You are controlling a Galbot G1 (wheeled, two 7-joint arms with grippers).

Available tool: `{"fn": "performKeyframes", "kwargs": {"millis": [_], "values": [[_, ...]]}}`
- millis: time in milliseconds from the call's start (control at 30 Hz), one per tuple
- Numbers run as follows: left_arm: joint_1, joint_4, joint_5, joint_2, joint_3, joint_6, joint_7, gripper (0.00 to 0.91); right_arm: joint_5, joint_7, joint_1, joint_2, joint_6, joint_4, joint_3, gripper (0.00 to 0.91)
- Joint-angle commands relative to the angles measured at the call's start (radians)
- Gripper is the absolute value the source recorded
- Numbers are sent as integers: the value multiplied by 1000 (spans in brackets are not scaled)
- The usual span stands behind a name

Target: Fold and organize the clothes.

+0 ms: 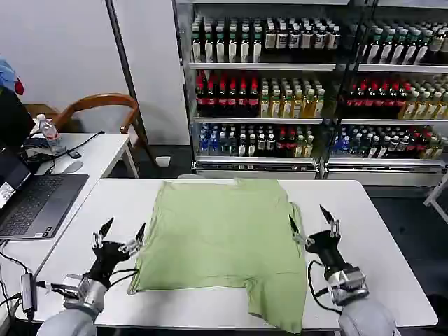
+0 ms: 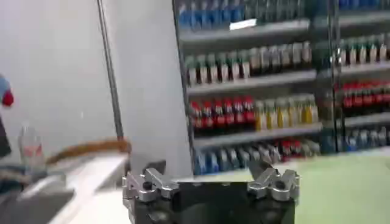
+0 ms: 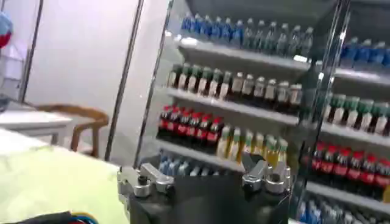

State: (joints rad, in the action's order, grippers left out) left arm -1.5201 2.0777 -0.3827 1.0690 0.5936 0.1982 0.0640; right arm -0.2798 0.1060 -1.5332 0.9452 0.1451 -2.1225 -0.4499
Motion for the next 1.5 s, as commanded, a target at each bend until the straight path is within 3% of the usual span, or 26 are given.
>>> {"fn": "performKeyframes", "kwargs": {"millis": [33,233,567,800,1133,1167,1200,1233,1267,1500], "values": [[-172,120,-60,-35,-13,271,78,907,-49,11,-171,-79,54,-84,-15,907],[-198,131,-134,-62,-6,316,84,907,-58,-87,-298,-98,60,-104,-74,907],[-180,116,-160,-54,-17,336,111,907,-85,-62,-365,-69,61,-83,-56,907],[-150,78,-130,-55,-16,376,146,907,-52,-20,-384,-46,79,-88,-16,907],[-146,64,-128,-49,-18,378,182,907,-98,-12,-375,-35,81,-80,9,907],[-145,59,-128,-50,-17,378,183,867,-103,-11,-375,-35,80,-78,12,907],[-144,56,-129,-50,-17,378,186,574,-112,-10,-373,-35,78,-74,15,484],[-143,51,-129,-50,-17,378,192,91,-119,-9,-373,-35,78,-72,15,0],[-144,49,-130,-50,-18,378,193,40,-130,-7,-373,-35,79,-70,16,0],[-148,45,-131,-44,-40,359,206,40,-162,-1,-372,-35,82,-66,26,0]]}}
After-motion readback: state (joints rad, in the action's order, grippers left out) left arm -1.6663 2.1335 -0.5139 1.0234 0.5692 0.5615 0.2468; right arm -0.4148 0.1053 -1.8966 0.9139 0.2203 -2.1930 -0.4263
